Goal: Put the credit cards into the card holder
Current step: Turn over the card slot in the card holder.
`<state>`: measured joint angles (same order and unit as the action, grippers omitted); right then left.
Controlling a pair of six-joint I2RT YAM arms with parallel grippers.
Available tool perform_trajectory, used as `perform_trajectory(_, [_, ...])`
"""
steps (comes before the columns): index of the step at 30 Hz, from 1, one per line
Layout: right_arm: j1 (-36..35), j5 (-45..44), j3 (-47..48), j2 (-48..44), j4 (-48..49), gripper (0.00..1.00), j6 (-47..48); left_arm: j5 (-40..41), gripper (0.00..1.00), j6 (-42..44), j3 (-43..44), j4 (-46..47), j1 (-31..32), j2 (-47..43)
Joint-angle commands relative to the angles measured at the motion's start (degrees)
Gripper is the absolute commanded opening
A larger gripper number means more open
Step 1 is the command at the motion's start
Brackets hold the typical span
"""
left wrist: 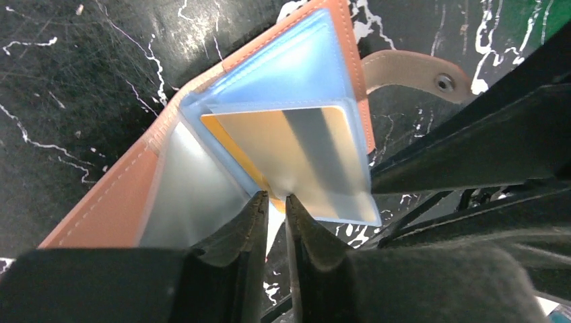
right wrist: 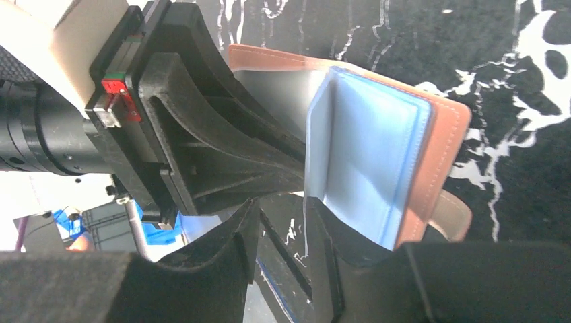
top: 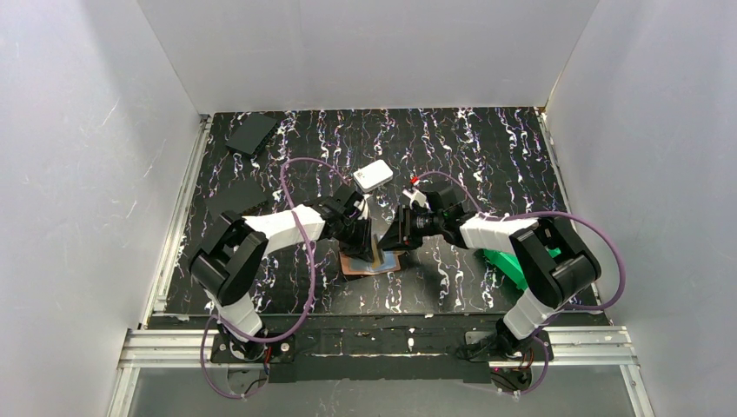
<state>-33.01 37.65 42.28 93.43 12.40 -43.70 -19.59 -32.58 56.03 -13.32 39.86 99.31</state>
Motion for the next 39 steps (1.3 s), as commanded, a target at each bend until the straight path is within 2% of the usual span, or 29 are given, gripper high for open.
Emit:
perform_trajectory(1, [-0.7, 4.7, -2.0, 0.6, 10.5, 0.41, -7.3, 0.3, 0.17, 0.3, 0.2, -1.6, -0.1, -6.1])
perform_trajectory(7, [-3.2, 4.6, -1.2, 2.3, 13.9, 0.42, -9.2, 1.5, 0.21, -0.4, -1.4, -6.9, -0.5, -16.0])
perform_trajectory(15, [-8.4, 2.4, 2.5, 7.9, 18.7, 0.41, -12.4, 7.0, 0.27, -0.7, -2.9, -19.7, -1.8, -34.3])
perform_trajectory(19, [-8.7, 2.6, 4.3, 8.9, 16.7, 0.42, -11.4, 11.2, 0.37, 0.1, -2.6, -25.3, -3.2, -40.8])
perform_trajectory(23, [-8.7, -0.4, 9.6, 4.6, 0.2, 0.44, -1.5, 11.5, 0.49, 1.1, -2.3, -25.9, -5.2, -43.4])
perform_trajectory(27, [-8.2, -10.3, 18.2, -2.1, -24.2, 0.56, 12.2, 7.6, 0.64, 2.0, -0.9, -22.1, -5.6, -41.8])
perform_trajectory(31, [-4.0, -16.0, 18.8, -7.1, -34.5, 0.59, 16.6, 0.8, 0.7, 2.2, 1.4, -16.5, -5.7, -36.8])
perform_trajectory(34, [3.7, -23.4, 17.1, -13.7, -42.2, 0.61, 17.0, -5.3, 0.72, 0.8, 2.4, -12.4, -5.8, -32.5])
perform_trajectory(39, [22.6, -35.9, 15.3, -26.3, -54.1, 0.71, 20.2, -13.3, 0.77, 0.0, 3.6, -7.4, -5.6, -26.3])
